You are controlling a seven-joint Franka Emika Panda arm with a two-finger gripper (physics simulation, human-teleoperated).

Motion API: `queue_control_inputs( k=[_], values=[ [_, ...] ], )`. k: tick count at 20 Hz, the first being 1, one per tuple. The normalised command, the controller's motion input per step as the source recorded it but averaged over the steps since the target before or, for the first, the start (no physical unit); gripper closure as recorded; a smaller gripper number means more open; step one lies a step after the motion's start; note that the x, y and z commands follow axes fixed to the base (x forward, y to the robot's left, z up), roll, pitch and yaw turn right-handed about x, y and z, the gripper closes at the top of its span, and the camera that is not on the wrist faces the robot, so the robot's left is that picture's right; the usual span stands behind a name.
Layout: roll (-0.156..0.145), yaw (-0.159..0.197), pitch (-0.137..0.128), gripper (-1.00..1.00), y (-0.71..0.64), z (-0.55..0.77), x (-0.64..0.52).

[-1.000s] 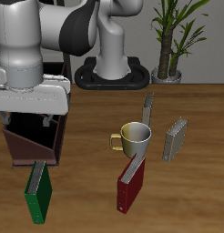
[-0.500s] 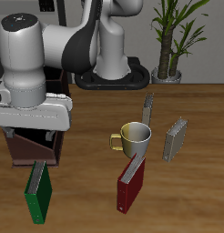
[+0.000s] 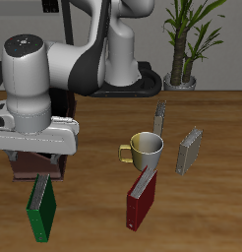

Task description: Place the green book into the right desk caddy's right compartment

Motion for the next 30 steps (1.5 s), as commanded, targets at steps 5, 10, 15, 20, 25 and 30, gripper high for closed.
queue_control_inputs(
  k=[5,10,15,20,25,30],
  values=[
    [-0.02,-0.003,0.015,-1.0,-0.08,-0.11,0.08],
    [0.002,-0.017,0.024,-1.0,0.02,-0.09,0.14],
    [-0.003,0.0,-0.003,-1.0,0.05,0.06,0.08],
    [0.012,0.007,0.011,-1.0,0.08,0.05,0.16],
    [-0.031,-0.002,0.005,-1.0,-0.08,0.01,0.09],
    [0.004,0.01,-0.002,-1.0,0.03,-0.09,0.11]
  ],
)
